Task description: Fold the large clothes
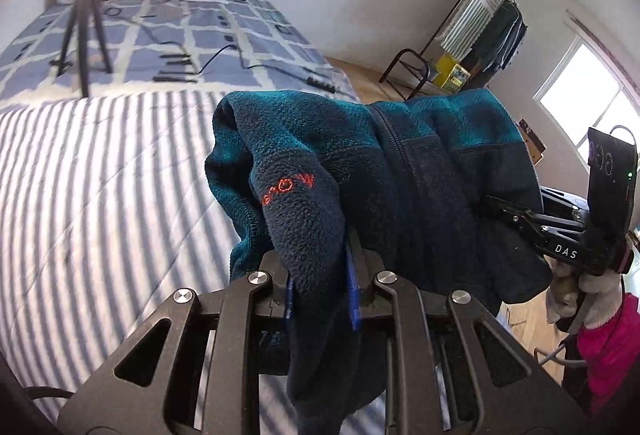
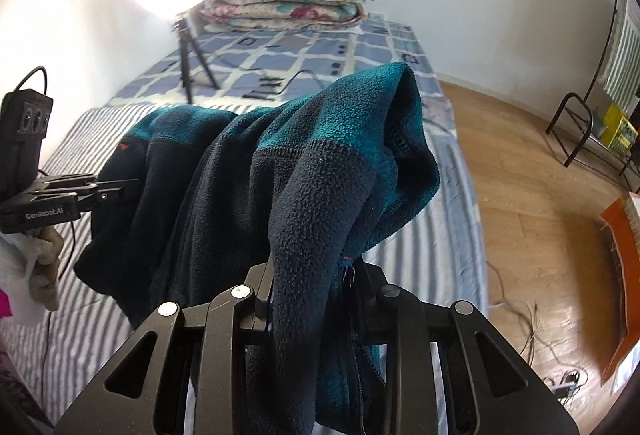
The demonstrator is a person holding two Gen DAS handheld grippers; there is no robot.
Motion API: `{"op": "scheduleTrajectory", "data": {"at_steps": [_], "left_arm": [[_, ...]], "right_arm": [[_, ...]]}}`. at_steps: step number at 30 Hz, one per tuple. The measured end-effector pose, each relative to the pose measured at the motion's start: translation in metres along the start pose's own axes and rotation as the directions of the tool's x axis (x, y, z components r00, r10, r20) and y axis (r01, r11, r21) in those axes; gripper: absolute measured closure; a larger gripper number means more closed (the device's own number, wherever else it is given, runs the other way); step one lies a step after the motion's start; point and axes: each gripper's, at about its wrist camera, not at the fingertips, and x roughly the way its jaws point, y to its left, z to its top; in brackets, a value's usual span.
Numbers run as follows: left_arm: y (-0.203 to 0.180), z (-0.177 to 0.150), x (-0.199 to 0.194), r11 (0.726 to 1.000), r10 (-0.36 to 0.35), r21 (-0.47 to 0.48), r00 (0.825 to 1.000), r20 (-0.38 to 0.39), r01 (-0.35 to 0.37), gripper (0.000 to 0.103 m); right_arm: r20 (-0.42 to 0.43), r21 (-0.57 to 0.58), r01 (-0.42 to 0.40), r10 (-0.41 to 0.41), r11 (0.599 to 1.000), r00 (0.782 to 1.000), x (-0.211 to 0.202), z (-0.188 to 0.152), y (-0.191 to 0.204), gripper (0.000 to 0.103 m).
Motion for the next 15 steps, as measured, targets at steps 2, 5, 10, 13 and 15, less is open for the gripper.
{"op": "scheduleTrajectory", "data": {"at_steps": [2,5,10,13,15], "left_arm": [[0.000,0.015,0.016,1.000,-0.006,0.001,1.000,0.009,0.006,0.085],[-0.002,0.038,0.039,1.000,-0.011,0.012,1.000,0.018,0.010,0.085],[-0.003,0.075,0.075,1.000,-0.011,0.015,0.999,0.036,0.011,0.085],[-0.005,0.095,0.098,1.000,-0.006,0.015,0.999,0.047,0.005,0.086],[-0.006,0.106,0.113,1.000,0.005,0.018,0.999,0.051,-0.006,0.086]], "right_arm": [[0.011,0.017,-0.002,0.001,1.000,1.000,0.006,0.009,-0.015,0.078],[0.028,0.034,0.002,-0.003,0.999,1.000,0.018,0.026,-0.036,0.078],[0.054,0.030,0.007,-0.009,1.000,0.999,0.040,0.057,-0.068,0.078],[0.059,0.029,0.013,-0.014,1.000,0.998,0.057,0.072,-0.088,0.078],[0.063,0.027,0.018,-0.020,0.999,0.998,0.066,0.079,-0.099,0.078]]}}
